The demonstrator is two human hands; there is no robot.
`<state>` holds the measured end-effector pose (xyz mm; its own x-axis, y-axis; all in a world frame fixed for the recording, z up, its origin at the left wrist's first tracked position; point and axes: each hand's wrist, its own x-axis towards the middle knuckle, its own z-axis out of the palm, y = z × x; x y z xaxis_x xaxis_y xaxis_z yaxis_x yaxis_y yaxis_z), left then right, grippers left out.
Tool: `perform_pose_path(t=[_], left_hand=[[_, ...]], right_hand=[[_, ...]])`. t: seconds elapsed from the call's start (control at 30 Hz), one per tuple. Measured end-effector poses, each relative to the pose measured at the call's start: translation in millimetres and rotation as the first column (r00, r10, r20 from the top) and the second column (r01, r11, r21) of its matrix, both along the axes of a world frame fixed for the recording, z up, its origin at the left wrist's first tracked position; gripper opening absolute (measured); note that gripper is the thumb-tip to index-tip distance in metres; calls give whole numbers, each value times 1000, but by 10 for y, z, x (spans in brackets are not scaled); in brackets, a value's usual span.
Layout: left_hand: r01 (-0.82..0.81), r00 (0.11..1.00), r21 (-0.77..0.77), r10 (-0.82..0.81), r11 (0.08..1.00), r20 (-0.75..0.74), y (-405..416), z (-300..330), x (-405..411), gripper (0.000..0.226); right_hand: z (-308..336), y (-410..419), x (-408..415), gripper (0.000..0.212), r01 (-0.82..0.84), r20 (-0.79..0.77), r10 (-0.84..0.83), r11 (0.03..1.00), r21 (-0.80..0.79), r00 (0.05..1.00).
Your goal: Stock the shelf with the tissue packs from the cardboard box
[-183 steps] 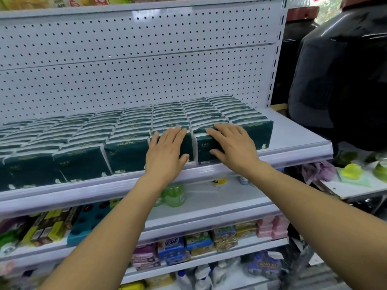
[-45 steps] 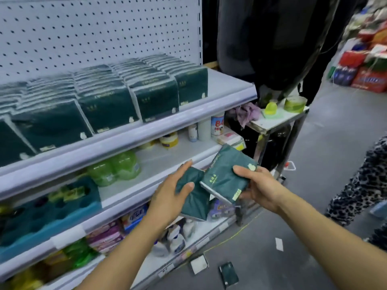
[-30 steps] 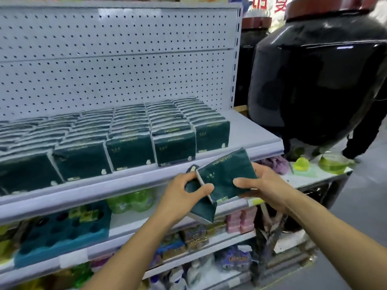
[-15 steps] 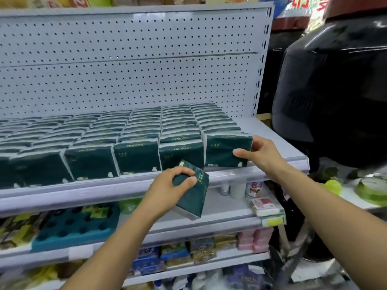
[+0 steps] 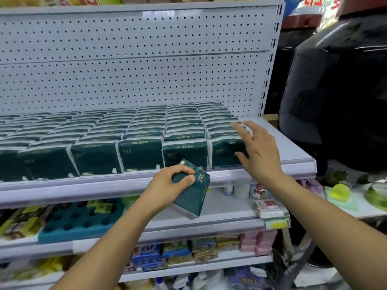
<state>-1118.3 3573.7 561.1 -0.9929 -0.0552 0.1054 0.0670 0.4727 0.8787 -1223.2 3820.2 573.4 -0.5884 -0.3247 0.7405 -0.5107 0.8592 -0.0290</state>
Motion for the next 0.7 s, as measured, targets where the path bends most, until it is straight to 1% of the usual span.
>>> perform_pose_path(t=[0.03, 0.07, 0.1, 0.17, 0.27, 0.3, 0.33, 0.37, 0.4, 0.43, 0.47, 0.5, 0.53, 0.57, 0.6, 0.7], left_hand=[[-3, 1000, 2, 3, 1000, -1, 9, 8, 3, 4], [-2, 1000, 3, 2, 1000, -2, 19, 18, 10, 4], [0, 1000, 5, 0, 1000, -2, 30, 28, 15, 4], [2, 1000, 7, -2, 1000, -2, 48, 49, 30, 4], [2, 1000, 14, -2, 1000, -3, 54, 66, 55, 5], [6, 1000, 19, -6, 1000, -2, 54, 68, 66, 5], [10, 1000, 23, -10, 1000, 0, 54, 73, 81, 6], [13, 1000, 26, -13, 1000, 0, 50, 77, 95, 6], [16, 1000, 26, -16, 1000, -1, 46, 86, 108, 6], [19, 1000, 22, -19, 1000, -2, 41, 94, 117, 6], [20, 1000, 18, -20, 1000, -4, 38, 105, 127, 7], [18, 1000, 15, -18, 1000, -4, 29, 113, 142, 7], [18, 1000, 19, -18, 1000, -7, 30, 126, 147, 7], [15, 1000, 25, -15, 1000, -6, 28, 134, 156, 8], [15, 1000, 32, -15, 999, -6, 25, 147, 171, 8], [21, 1000, 54, -21, 998, 2, 13, 190, 225, 10]], right_hand=[[-9, -23, -7, 73, -46, -35, 51, 992, 117, 998], [-29, -47, -15, 70, -74, -35, 83, 977, 202, 996], [-45, -69, -17, 68, -82, -11, 87, 968, 238, 996], [-59, -94, -22, 66, -77, 47, 67, 969, 235, 997], [-8, -88, -15, 64, -100, 66, 87, 965, 242, 994], [16, -86, -3, 63, -106, 75, 91, 970, 218, 993], [41, -92, 22, 64, -95, 82, 83, 982, 165, 993], [60, -102, 45, 69, -67, 109, 59, 995, 74, 992], [91, -117, 73, 77, -26, 168, 34, 998, -51, 985], [138, -133, 111, 87, 27, 272, 29, 980, -198, 962], [189, -142, 139, 93, 76, 389, 66, 938, -338, 919], [217, -154, 151, 93, 113, 490, 141, 884, -454, 860], [222, -155, 131, 88, 130, 545, 231, 830, -543, 806], [213, -159, 118, 81, 126, 555, 294, 793, -597, 778], [210, -160, 117, 76, 125, 548, 313, 776, -619, 776], [235, -131, 122, 75, 122, 545, 340, 756, -643, 766]])
